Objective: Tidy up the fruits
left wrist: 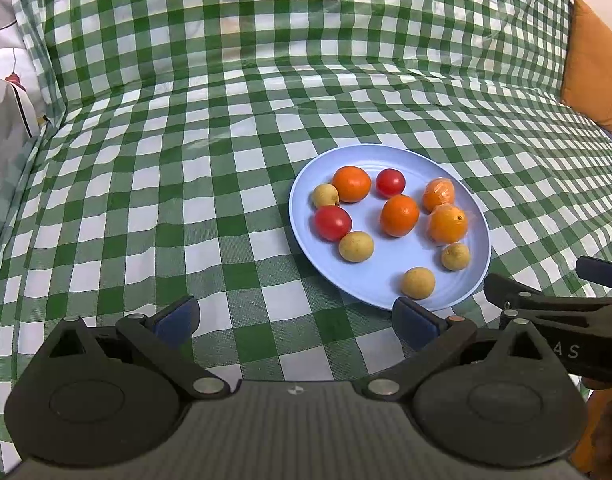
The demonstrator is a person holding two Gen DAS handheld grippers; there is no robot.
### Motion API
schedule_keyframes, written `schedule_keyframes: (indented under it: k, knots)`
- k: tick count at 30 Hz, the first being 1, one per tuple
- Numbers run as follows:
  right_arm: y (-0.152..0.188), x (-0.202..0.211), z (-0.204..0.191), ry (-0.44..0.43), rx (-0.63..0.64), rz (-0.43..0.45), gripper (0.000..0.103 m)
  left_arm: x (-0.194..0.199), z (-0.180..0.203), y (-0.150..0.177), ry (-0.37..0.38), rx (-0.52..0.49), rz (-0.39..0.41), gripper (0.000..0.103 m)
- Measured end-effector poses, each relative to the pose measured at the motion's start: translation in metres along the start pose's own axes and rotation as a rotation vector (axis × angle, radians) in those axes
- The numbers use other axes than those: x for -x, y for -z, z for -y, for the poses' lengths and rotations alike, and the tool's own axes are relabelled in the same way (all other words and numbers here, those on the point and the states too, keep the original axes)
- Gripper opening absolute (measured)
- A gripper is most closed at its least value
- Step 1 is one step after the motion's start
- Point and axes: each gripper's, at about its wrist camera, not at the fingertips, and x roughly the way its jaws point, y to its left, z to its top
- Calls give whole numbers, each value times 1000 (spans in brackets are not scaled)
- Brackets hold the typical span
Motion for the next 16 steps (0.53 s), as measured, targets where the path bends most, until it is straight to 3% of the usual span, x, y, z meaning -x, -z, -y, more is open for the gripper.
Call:
schedule_keyframes:
  k: [16]
  knots:
    - [0, 0, 1, -1, -8, 8, 102, 2, 6, -3, 17, -7, 20, 103]
